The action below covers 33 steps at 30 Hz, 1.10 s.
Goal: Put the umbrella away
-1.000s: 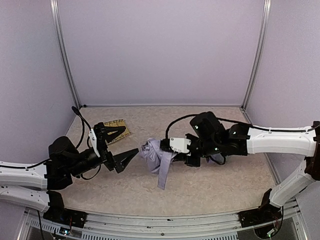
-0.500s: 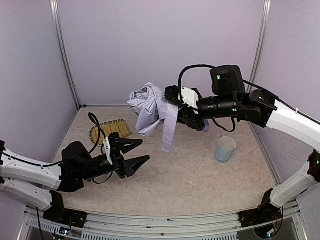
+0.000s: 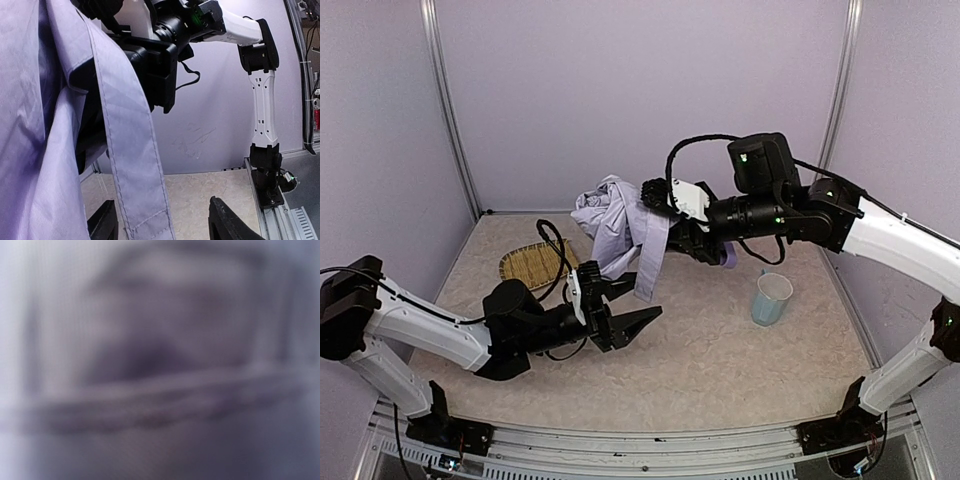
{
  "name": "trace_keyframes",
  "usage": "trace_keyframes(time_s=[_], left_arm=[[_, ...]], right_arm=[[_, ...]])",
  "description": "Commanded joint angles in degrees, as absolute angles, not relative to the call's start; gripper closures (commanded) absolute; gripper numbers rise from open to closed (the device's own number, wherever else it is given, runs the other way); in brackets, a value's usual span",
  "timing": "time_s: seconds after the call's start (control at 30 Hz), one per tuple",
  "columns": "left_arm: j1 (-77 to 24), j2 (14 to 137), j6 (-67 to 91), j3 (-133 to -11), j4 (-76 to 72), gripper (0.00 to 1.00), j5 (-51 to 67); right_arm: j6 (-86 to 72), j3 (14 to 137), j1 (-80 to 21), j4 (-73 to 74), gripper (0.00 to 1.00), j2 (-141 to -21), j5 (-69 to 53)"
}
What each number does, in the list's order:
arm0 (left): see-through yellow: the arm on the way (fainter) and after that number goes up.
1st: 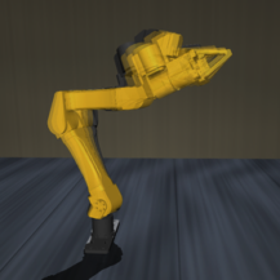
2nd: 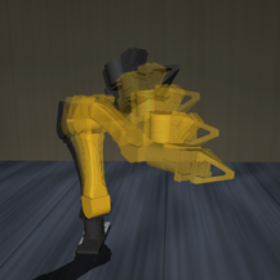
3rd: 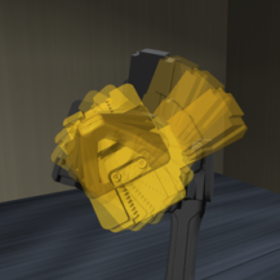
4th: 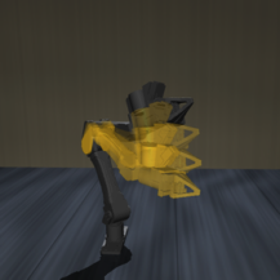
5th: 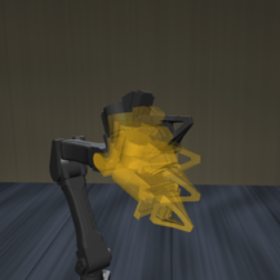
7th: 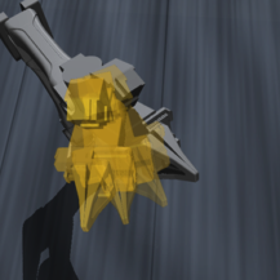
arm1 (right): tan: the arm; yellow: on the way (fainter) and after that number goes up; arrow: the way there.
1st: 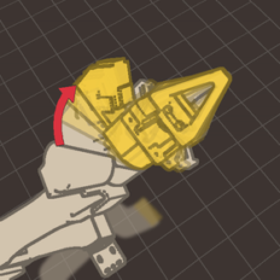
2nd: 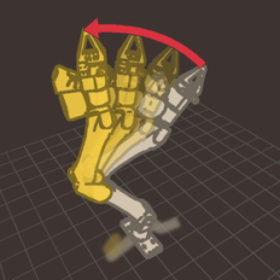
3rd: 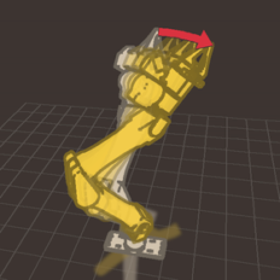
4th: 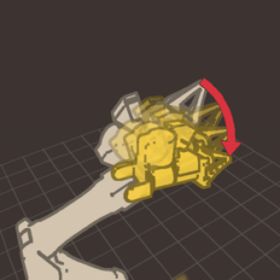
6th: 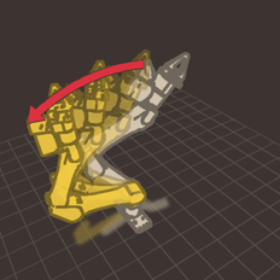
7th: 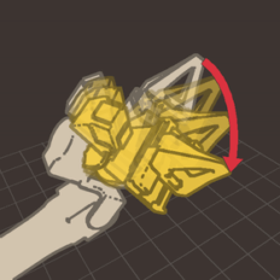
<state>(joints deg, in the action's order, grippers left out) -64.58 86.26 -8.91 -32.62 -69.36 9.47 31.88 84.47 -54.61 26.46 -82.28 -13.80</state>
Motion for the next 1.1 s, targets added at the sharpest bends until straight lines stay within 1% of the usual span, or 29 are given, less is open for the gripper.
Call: trace_keyframes(time_s=[0.0, 0.03, 0.13, 0.17, 0.3, 0.4, 0.53, 0.7, 0.83, 0.9, 1.0, 1.07], left_arm=[[-64.75, 86.76, -8.95, -34.34, -72.89, 0.44, 11.32], [-64.77, 86.72, -9.01, -34.48, -72.62, 0.46, 11.86], [-64.94, 86.29, -9.04, -34.86, -70.94, 0.96, 12.49], [-64.93, 86.03, -8.75, -34.51, -70.85, 1.0, 12.37], [-64.95, 83.05, -6.46, -31.9, -70.52, 1.0, 11.42], [-64.95, 77.87, -4.5, -29.03, -67.92, 1.0, 10.85], [-65.02, 71.69, -5.34, -26.0, -60.27, 1.0, 8.33], [-62.51, 68.63, -5.9, -22.71, -55.61, 1.0, 8.12], [-58.8, 71.04, -9.36, -23.88, -48.84, 1.0, 10.51], [-57.97, 72.53, -11.73, -25.1, -47.17, 1.0, 8.71], [-55.65, 74.08, -15.46, -26.47, -46.96, 1.0, 9.15], [-54.05, 76.37, -18.01, -28.27, -46.03, 1.0, 10.05]], right_arm=[[31.42, 85.89, -54.85, 23.29, 1.0, -81.35, -13.87], [31.45, 85.72, -54.86, 23.07, 1.0, -81.26, -13.82], [31.55, 85.66, -54.8, 22.94, 1.0, -81.13, -13.51], [31.43, 85.65, -54.82, 23.1, 1.0, -81.01, -13.21], [30.03, 85.91, -53.86, 24.04, 1.0, -80.75, -11.0], [27.48, 86.61, -49.86, 26.97, 1.0, -80.84, -10.59], [24.83, 84.99, -44.22, 27.18, 1.0, -79.02, -13.41], [23.35, 86.82, -42.9, 26.97, 1.0, -77.67, -17.93], [23.29, 88.59, -42.89, 27.27, 1.0, -76.65, -25.25], [25.25, 87.92, -42.92, 27.71, 1.0, -75.72, -32.29], [28.51, 86.72, -43.55, 30.92, 1.0, -74.3, -44.55], [30.52, 86.56, -45.98, 34.21, 1.0, -74.42, -47.6]])
